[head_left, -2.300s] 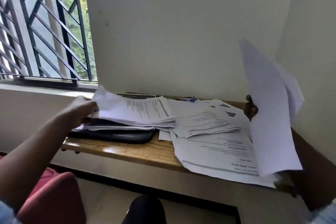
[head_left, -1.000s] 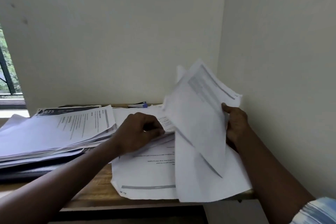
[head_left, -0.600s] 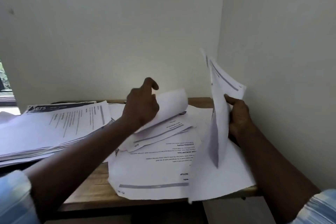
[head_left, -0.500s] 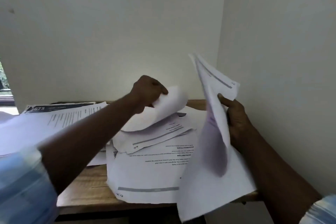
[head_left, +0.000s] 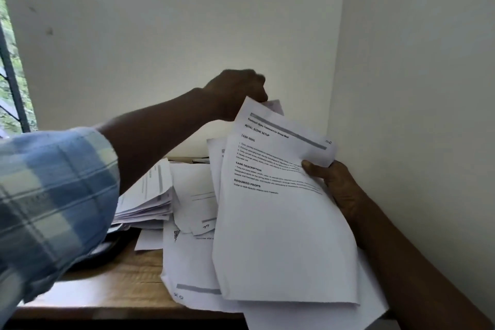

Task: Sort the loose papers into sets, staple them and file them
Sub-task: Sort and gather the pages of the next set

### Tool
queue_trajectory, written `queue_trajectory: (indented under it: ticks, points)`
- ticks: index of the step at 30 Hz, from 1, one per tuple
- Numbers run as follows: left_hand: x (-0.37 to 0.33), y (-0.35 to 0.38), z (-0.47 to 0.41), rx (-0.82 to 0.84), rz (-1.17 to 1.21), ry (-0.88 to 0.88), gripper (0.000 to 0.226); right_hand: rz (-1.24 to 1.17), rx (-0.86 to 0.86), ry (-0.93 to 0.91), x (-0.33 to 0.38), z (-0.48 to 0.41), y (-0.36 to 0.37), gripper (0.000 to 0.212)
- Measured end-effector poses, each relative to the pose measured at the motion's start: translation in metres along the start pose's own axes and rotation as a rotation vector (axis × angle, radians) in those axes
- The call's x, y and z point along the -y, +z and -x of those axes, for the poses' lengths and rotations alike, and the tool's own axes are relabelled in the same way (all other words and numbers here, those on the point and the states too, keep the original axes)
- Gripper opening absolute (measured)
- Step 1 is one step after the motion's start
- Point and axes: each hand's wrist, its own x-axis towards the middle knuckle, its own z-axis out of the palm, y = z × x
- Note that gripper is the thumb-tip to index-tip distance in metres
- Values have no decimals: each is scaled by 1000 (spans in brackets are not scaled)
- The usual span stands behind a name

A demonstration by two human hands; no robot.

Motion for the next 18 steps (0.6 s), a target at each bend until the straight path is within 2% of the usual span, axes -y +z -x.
queue_trajectory:
  ticks: [3, 6, 10, 16, 18]
  points:
    - [8, -10, -13, -67, 125, -46, 24, 131, -22, -127, -1, 1, 1, 23]
    - [11, -20, -20, 11, 334, -145, 21, 255, -16, -235, -8, -1, 6, 28]
    - [13, -26, -22, 31, 368, -149, 17, 179, -30, -301, -2, 1, 13, 37]
    - [7, -36, -23, 163, 371, -148, 24, 137, -131, -354, 16, 7, 19, 23]
    - [1, -42, -26, 172, 406, -141, 30, 80, -132, -359, 20, 9, 24, 31]
